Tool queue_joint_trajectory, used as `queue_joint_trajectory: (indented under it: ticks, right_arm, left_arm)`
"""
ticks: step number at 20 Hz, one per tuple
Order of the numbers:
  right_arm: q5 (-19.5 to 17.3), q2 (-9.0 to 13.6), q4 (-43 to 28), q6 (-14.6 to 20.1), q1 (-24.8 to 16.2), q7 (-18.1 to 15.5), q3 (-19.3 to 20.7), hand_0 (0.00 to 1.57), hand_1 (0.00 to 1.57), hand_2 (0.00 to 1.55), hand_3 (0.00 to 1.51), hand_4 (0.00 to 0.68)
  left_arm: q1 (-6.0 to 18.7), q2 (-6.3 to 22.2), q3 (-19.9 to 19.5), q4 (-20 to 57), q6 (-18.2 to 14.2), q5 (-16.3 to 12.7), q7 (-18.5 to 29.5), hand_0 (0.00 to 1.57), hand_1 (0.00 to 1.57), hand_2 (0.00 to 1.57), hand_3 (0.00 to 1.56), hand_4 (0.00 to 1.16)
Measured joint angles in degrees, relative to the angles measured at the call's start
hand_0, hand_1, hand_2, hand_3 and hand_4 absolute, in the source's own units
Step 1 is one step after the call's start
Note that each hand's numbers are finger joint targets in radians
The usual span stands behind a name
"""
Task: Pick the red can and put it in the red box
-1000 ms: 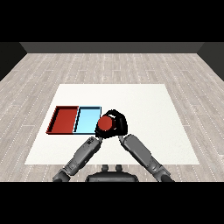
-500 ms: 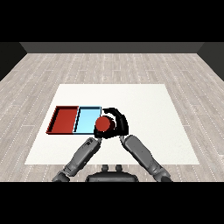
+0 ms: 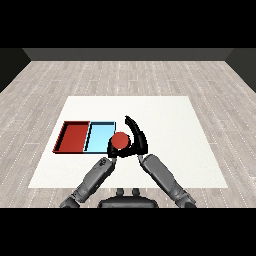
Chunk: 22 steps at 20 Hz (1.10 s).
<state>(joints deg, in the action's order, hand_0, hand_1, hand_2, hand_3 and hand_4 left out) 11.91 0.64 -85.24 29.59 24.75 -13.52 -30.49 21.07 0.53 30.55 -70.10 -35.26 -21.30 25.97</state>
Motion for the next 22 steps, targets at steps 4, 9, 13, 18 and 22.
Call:
queue_joint_trajectory:
  ticks: [4, 9, 13, 18, 22]
  right_arm:
    - [-1.4, -0.3, -0.8, -2.0, -1.0, 1.5, 2.3, 0.00, 0.00, 0.00, 0.00, 0.000]
    - [-1.4, -0.4, -3.5, -3.3, -3.0, 2.8, 3.5, 0.00, 0.00, 0.00, 0.00, 0.000]
    - [-0.6, 0.8, -7.7, -6.6, -7.4, 1.7, 5.5, 0.00, 0.00, 0.00, 0.00, 0.000]
    - [1.4, 3.7, -14.4, -10.1, -12.6, 1.9, 8.9, 0.00, 0.00, 0.00, 0.00, 0.000]
    - [2.4, 5.9, -20.3, -11.3, -16.7, 3.3, 11.3, 0.00, 0.00, 0.00, 0.00, 0.000]
  left_arm:
    - [-0.2, -0.3, -0.1, -0.2, -0.1, 1.0, 0.2, 1.57, 1.57, 1.57, 1.48, 1.14]
    - [-0.4, -0.4, -0.7, -1.5, -0.7, 2.2, -0.7, 1.57, 1.57, 1.57, 1.46, 1.13]
    - [0.3, -0.5, -3.5, 0.5, 0.9, 2.7, 0.5, 1.57, 1.57, 1.56, 1.47, 1.13]
    - [-0.5, 1.2, -6.1, -1.4, 2.1, 4.5, -1.0, 1.57, 1.57, 1.57, 1.48, 1.13]
    - [-0.5, 3.8, -9.2, -4.1, 2.5, 5.3, -3.4, 1.57, 1.57, 1.57, 1.48, 1.13]
